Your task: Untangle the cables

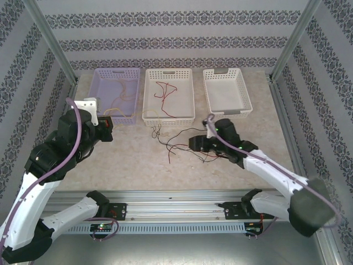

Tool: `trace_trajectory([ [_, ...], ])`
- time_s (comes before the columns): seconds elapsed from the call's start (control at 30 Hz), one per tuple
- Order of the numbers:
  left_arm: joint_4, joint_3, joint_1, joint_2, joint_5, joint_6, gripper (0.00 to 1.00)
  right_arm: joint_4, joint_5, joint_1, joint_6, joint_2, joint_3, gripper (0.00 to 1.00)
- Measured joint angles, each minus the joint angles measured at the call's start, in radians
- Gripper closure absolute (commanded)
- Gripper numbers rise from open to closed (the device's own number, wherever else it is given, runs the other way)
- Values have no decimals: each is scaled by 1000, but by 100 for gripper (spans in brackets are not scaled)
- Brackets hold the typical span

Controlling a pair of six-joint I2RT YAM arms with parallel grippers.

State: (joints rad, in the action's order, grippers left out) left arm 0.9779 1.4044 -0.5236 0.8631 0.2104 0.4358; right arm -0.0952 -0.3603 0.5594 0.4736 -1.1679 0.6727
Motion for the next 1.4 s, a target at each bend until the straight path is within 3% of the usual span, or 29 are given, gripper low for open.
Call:
trace_trajectory([
  [0.17, -11, 0, 0, -10, -19, 19, 100, 126, 53, 142, -25, -201, 81, 40],
  [0.27, -17, 0, 0, -19, -24, 29, 100, 206, 87, 177, -34, -275, 102, 41],
  [0.57, -22, -4, 0, -40, -39, 53, 100, 373, 212, 205, -64, -438, 138, 43],
  [0.87, -22, -4, 0, -43, -46, 71, 100, 507, 252, 248, -81, -554, 151, 43],
  [1.07, -22, -4, 0, -43, -46, 74, 100, 554, 267, 264, -80, -620, 203, 46],
  [1.2, -22, -4, 0, -45, -46, 78, 100, 562, 286, 264, -83, -648, 225, 53],
  [1.4, -21, -3, 0, -62, -41, 79, 100, 566, 288, 264, -81, -680, 233, 53],
])
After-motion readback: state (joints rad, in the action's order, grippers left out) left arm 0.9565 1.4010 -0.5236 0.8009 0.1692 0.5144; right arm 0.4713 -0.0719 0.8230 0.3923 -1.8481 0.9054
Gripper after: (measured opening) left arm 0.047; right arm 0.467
